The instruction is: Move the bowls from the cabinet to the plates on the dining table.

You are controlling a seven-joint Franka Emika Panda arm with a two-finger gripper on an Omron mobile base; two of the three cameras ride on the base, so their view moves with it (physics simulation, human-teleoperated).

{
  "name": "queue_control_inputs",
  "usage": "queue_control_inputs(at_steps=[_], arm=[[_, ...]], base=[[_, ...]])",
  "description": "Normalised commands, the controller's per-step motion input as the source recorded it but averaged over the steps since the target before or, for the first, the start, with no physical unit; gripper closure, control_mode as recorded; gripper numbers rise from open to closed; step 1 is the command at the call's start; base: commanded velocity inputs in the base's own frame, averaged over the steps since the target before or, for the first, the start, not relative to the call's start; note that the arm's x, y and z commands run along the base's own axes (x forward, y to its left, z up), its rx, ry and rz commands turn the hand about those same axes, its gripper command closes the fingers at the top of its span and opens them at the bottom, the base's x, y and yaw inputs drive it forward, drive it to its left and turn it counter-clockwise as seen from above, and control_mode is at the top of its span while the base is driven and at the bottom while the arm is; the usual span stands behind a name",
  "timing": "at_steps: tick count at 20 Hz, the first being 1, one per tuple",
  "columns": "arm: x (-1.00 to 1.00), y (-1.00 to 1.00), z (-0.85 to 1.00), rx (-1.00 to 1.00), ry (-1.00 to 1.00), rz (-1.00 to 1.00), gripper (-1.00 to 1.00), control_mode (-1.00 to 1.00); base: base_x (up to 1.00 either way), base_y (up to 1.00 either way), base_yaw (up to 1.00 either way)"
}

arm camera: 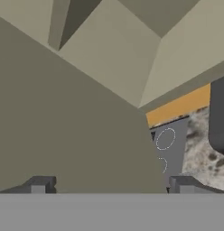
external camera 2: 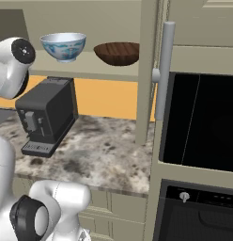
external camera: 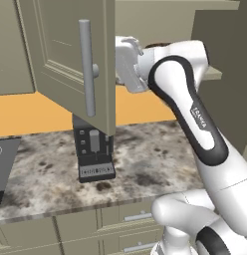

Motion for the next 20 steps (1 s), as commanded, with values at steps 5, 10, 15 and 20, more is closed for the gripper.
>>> queue_control_inputs(at_steps=[5, 10, 15, 20], arm=[[0.09, 0.11, 0.0, 0.05, 0.03, 0.11, -1.0, -1.0], [0.0, 0.41, 0.0, 0.07, 0.1, 0.15, -1.0, -1.0], [-0.04, 0.49, 0.0, 0.03, 0.03, 0.13, -1.0, -1.0], [-0.17, 0.56, 0.0, 0.01, 0.0, 0.13, -1.0, -1.0]], base=[[0.0, 0.0, 0.0], [0.0, 0.0, 0.0], [0.0, 0.0, 0.0], [0.0, 0.0, 0.0]])
